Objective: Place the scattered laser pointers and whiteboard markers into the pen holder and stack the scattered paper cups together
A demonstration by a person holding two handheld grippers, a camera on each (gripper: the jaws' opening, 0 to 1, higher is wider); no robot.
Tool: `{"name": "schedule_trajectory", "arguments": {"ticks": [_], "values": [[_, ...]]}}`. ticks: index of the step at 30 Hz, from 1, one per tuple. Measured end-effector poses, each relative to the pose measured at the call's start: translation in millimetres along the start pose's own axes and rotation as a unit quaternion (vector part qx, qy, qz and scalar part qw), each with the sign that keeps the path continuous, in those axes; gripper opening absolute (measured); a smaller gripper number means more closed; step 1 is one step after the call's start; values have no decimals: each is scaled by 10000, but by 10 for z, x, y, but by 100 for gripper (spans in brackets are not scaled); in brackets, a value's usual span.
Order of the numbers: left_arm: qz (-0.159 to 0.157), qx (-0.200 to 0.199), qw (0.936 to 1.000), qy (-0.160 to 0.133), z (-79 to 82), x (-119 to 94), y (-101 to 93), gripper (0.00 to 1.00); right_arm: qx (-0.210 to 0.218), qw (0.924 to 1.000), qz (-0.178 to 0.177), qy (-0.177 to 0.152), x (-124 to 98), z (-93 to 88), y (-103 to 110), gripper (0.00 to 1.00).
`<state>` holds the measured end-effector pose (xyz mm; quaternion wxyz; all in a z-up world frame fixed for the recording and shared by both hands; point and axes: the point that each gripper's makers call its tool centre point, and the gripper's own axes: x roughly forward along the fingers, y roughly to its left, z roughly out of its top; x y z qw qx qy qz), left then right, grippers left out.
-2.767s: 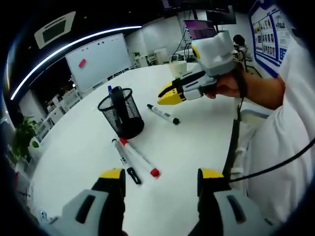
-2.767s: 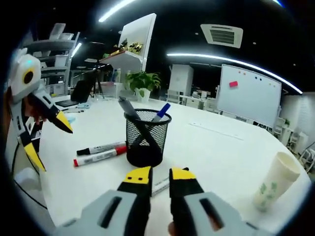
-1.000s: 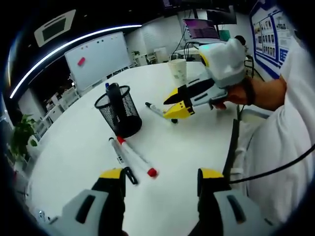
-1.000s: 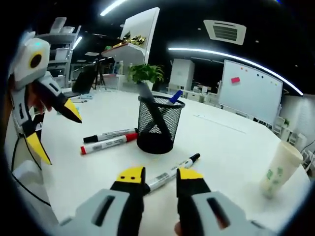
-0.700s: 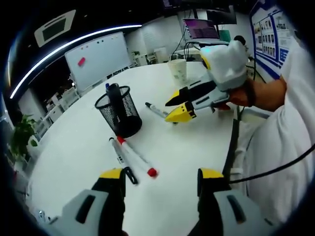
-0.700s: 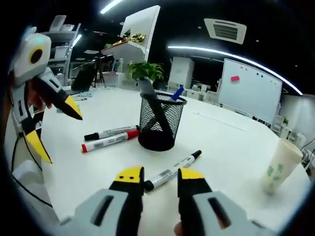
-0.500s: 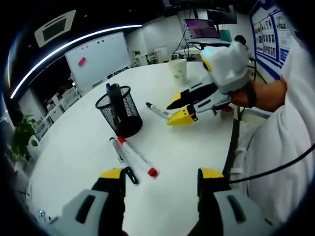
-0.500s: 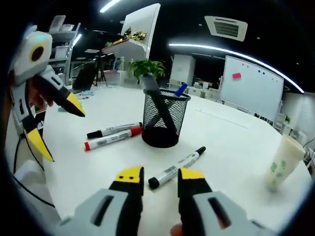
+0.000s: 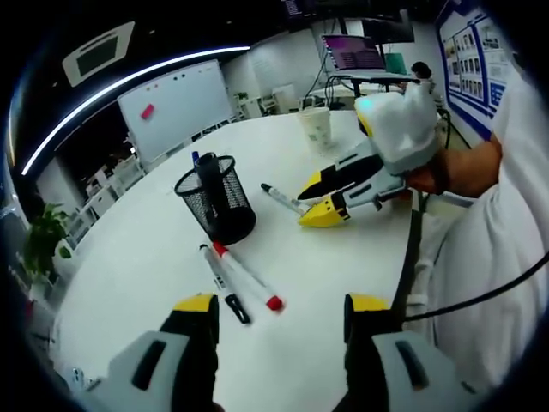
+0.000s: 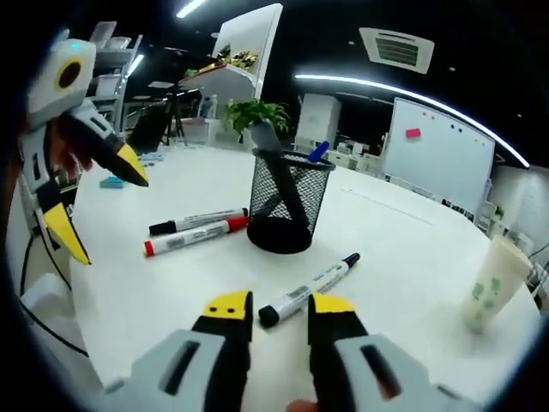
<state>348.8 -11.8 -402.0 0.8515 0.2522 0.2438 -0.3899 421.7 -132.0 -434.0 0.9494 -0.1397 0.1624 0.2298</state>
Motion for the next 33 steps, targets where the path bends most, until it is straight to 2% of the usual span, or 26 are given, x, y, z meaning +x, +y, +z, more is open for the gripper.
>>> {"name": "schedule_trajectory", "arguments": {"ticks": [10, 16, 19, 26, 33], "values": [[2, 6, 10000, -9, 16, -7, 19, 59, 156, 9998, -61, 85, 33, -48, -71, 22], [1, 7, 10000, 8, 7, -5, 11, 59, 136, 9998, -69, 115, 38, -53, -96, 18], [-11, 7, 10000, 16, 2, -2, 9, 59, -35, 9998, -183, 114, 28, -63, -150, 15], [-27, -1, 10000, 12, 4, 8, 0, 59, 140, 9994, -267, 139, 16, -103, -270, 13], [-26, -5, 10000, 17, 6, 3, 1, 59, 272, 9991, -284, 151, 6, -120, -299, 11]]}}
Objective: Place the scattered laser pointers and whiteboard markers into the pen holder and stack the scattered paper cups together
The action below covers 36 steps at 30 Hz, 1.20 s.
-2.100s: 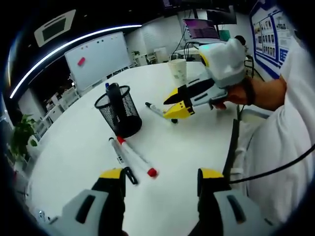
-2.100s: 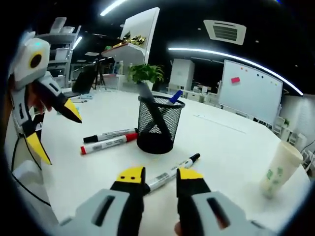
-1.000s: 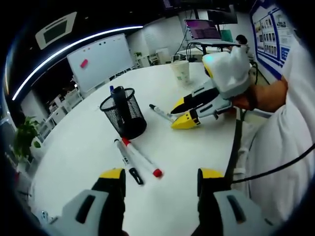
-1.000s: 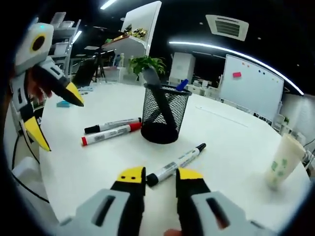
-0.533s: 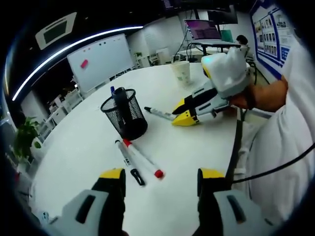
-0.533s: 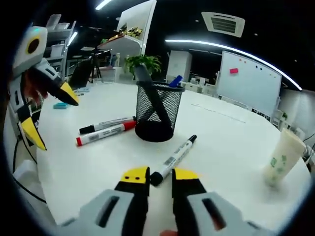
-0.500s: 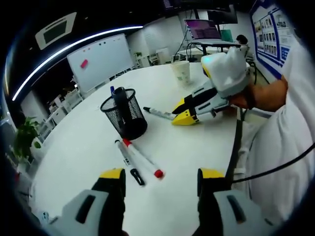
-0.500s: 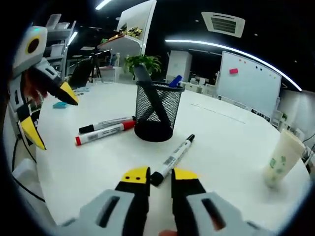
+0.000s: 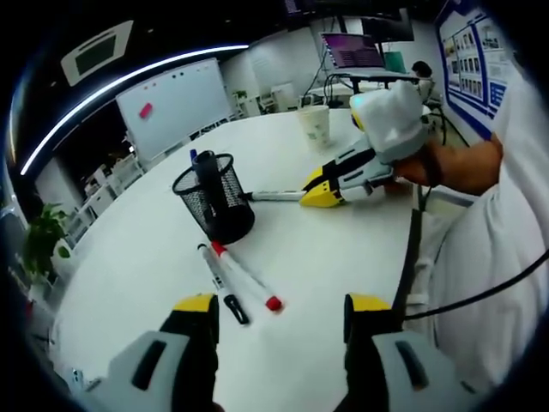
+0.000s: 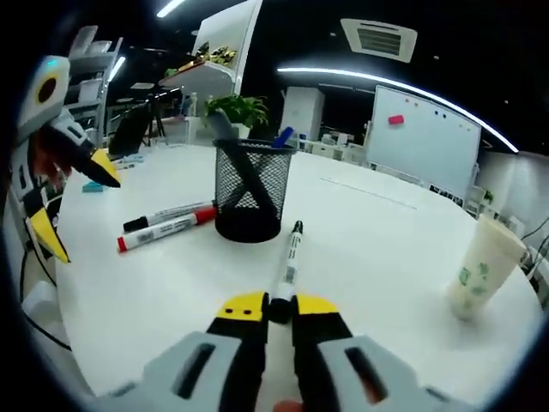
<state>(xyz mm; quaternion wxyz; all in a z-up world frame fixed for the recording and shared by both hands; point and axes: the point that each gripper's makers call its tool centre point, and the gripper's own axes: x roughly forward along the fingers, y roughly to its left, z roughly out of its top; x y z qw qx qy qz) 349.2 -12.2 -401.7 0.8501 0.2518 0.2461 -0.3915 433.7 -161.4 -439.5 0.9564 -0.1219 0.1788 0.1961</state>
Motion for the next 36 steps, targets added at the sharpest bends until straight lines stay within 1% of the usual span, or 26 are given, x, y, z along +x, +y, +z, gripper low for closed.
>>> {"name": "schedule_trajectory", "arguments": {"ticks": [2, 4, 10, 16, 20, 25, 28, 29, 31, 32, 36], "values": [[-5, 8, 10000, 1, 2, 5, -14, 59, 54, 10000, 19, 7, 3, -3, -2, 11], [-7, 4, 10000, 13, -5, 6, -16, 59, 312, 9994, 121, -9, 12, -7, 3, 11], [-9, 18, 10000, 30, -4, 0, -18, 59, 371, 9993, 29, -26, 26, -27, -67, 10], [-8, 26, 10000, 38, -6, 11, -22, 59, 351, 9994, 48, -60, 26, -24, -75, 10], [-12, 24, 10000, 36, -7, 5, -22, 59, 257, 9993, -62, -281, -11, 53, -117, 10], [-16, 27, 10000, 54, -13, 13, -30, 59, 290, 9986, -128, -434, -29, 106, -171, 10], [-23, 28, 10000, 51, -8, 16, -38, 59, 304, 9976, -188, -586, -69, 171, -202, 10], [-29, 28, 10000, 56, -9, 18, -40, 59, 313, 9972, -221, -645, -82, 196, -219, 10], [-54, 26, 10000, 54, -7, 20, -49, 59, 203, 9954, -294, -885, -116, 287, -258, 10], [-60, 29, 10000, 51, -5, 20, -52, 59, 153, 9954, -328, -887, -123, 292, -270, 10], [-80, 48, 9999, 54, -3, 26, -63, 59, 175, 9944, -368, -980, -141, 333, -313, 10]]}}
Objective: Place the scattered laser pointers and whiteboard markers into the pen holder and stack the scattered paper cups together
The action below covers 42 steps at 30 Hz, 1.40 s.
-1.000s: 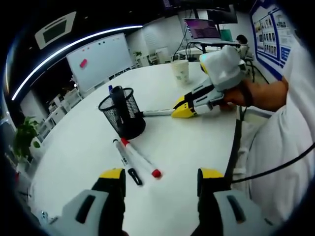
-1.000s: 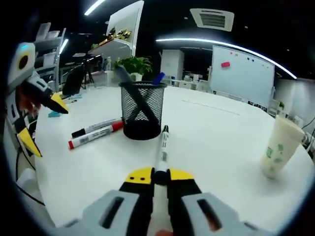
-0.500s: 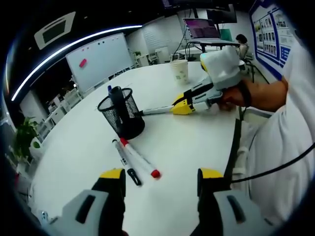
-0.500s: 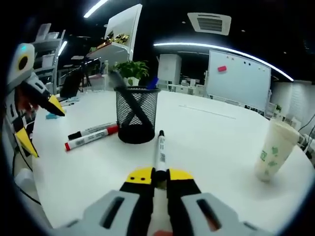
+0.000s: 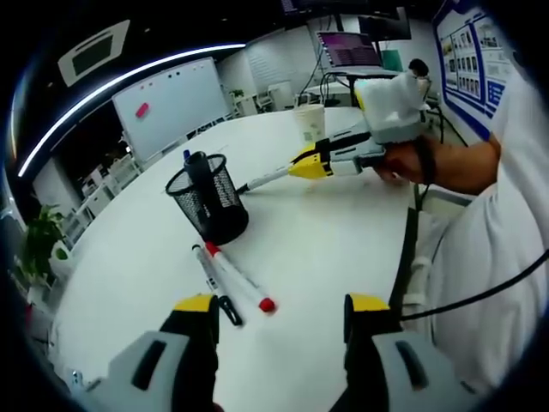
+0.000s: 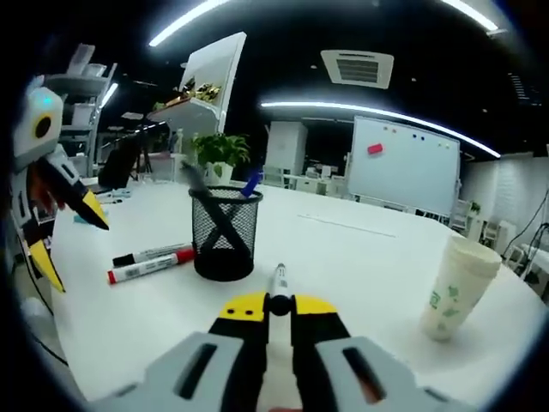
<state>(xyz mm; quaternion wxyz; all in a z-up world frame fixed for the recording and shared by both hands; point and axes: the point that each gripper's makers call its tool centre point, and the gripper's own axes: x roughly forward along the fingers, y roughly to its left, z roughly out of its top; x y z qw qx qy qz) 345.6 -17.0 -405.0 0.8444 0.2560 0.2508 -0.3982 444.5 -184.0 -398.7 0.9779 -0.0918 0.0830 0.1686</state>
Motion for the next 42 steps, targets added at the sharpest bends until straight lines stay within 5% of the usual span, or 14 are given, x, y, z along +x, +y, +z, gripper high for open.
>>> {"name": "schedule_trajectory", "arguments": {"ticks": [10, 42], "values": [[-4, -10, 10000, -8, 3, 8, -3, 59, -559, 9978, 105, -330, -14, 150, -9, 10], [37, -22, 10000, 42, -1, -16, 10, 59, -859, 9922, 44, -897, -67, 522, -71, 10]]}}
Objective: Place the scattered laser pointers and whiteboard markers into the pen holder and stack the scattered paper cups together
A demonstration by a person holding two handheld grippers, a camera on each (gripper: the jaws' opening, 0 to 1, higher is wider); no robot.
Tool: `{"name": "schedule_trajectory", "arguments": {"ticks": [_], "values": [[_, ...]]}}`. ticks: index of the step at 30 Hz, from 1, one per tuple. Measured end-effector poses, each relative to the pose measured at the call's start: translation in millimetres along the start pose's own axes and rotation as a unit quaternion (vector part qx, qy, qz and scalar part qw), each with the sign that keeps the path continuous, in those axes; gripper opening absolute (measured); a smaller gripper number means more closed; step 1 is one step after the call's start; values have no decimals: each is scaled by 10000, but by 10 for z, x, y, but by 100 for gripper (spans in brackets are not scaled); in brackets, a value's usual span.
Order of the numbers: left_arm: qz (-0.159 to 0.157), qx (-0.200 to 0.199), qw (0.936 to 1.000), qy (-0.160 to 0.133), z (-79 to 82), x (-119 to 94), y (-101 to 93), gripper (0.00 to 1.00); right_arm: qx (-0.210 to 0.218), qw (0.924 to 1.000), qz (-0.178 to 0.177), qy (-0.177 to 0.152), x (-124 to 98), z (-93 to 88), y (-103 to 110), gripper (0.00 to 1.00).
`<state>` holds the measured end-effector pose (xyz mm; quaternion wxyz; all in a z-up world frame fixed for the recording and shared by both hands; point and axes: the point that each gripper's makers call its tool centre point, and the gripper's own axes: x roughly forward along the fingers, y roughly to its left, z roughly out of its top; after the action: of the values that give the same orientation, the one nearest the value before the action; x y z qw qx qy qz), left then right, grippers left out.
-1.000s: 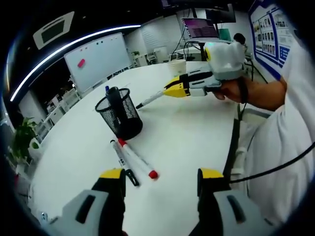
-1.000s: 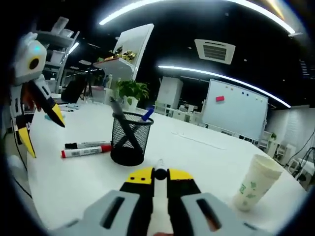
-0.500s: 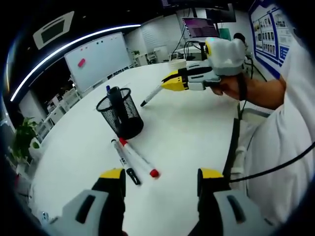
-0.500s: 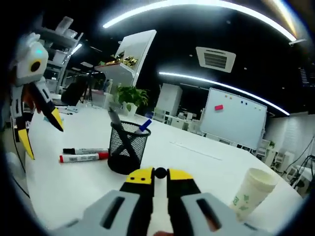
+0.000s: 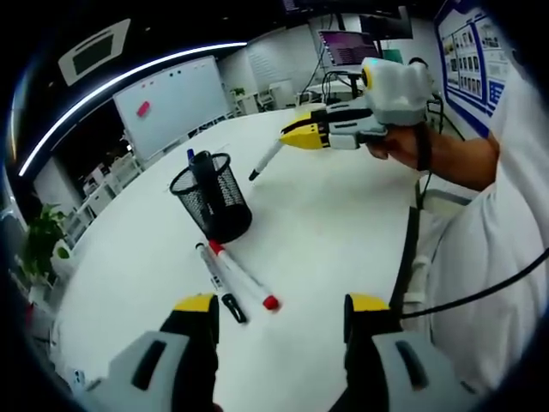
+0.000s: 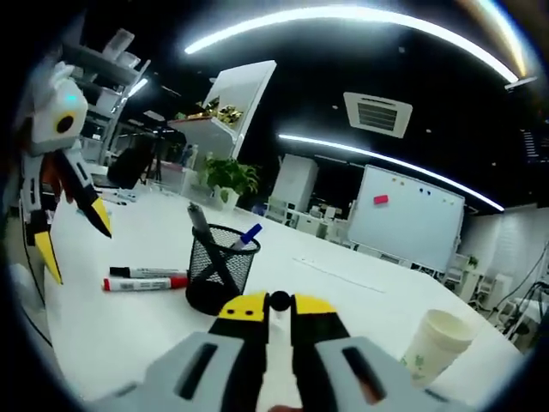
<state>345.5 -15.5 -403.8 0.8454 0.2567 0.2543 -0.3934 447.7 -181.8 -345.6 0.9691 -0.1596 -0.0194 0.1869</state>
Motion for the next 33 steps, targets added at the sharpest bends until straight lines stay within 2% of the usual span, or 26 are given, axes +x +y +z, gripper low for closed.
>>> {"name": "schedule_trajectory", "arguments": {"ticks": [14, 33], "values": [[15, -25, 10000, -4, -5, -10, 8, 59, -81, 9995, -52, -309, -24, 283, -65, 9], [10, -26, 10000, 1, -12, -4, 13, 59, -166, 9974, -81, -701, -54, 573, -104, 9]]}}
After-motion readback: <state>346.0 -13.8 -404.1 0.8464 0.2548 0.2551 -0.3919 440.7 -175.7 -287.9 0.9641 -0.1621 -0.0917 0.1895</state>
